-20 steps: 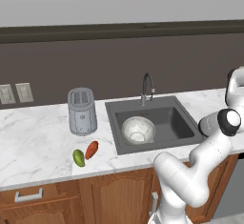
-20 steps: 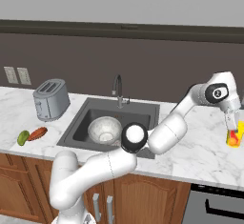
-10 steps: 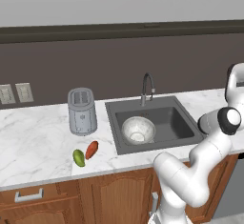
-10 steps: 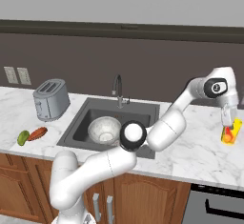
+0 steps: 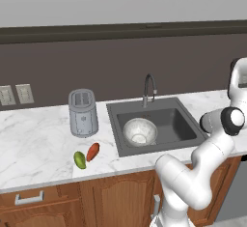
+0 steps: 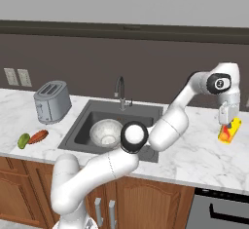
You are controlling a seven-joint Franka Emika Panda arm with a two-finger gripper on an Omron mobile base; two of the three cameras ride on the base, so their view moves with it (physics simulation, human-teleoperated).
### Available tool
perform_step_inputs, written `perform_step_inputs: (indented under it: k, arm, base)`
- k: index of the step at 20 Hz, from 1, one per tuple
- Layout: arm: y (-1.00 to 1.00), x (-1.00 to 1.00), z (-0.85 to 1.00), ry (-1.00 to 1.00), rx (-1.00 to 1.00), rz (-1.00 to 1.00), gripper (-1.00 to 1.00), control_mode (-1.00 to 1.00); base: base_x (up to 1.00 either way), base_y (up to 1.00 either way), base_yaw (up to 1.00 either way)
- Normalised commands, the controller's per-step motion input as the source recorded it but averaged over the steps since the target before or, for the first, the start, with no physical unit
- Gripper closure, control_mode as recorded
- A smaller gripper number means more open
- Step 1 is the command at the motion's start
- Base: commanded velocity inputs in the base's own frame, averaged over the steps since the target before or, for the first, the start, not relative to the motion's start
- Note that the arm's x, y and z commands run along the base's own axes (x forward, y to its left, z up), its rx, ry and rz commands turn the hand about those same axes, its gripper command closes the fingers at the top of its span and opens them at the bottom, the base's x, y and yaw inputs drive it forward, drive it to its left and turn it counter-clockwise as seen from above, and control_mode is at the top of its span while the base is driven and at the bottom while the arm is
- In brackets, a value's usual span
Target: Remove the sweet potato and mango from the sink. Then move the bowl and cup from the counter to the sink for washing.
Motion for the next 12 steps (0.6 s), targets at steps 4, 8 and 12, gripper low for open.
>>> perform_step_inputs:
  k: [4,8,12]
  arm:
    - [0.32,0.01,0.13,-0.12,0.05,-0.1,1.0,-1.0]
    - [0.34,0.03,0.13,-0.15,0.02,-0.07,1.0,-1.0]
    - [0.32,0.05,0.12,-0.16,0.0,-0.03,1.0,-1.0]
  base:
    - [0.0,0.0,0.0]
    - [0.0,0.0,0.0]
    - [0.0,0.0,0.0]
